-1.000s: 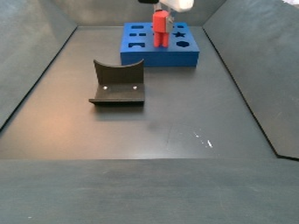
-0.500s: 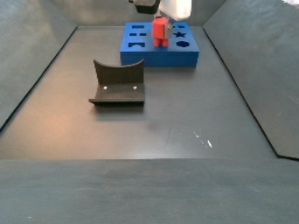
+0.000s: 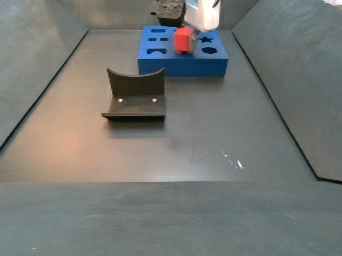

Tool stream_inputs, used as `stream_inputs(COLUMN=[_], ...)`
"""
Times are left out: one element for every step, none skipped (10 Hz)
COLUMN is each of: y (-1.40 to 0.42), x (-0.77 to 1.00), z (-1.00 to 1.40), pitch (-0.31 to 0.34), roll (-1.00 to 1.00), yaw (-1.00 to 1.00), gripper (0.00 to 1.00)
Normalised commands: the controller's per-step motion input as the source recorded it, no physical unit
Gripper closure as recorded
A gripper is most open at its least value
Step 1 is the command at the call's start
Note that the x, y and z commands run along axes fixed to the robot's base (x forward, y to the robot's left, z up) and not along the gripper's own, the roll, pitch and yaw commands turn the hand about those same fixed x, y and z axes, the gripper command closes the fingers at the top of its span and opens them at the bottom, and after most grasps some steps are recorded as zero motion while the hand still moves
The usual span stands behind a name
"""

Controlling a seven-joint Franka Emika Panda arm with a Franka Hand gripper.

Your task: Insert the 3 prong object.

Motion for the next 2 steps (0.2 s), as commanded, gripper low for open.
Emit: stream_inputs(y=[0.00,0.00], x=[0.00,0.00], z=[0.00,0.00], pitch=[-0.024,0.000], roll=[-0.02,0.00], yaw=[0.00,0.00], gripper=[1.00,1.00])
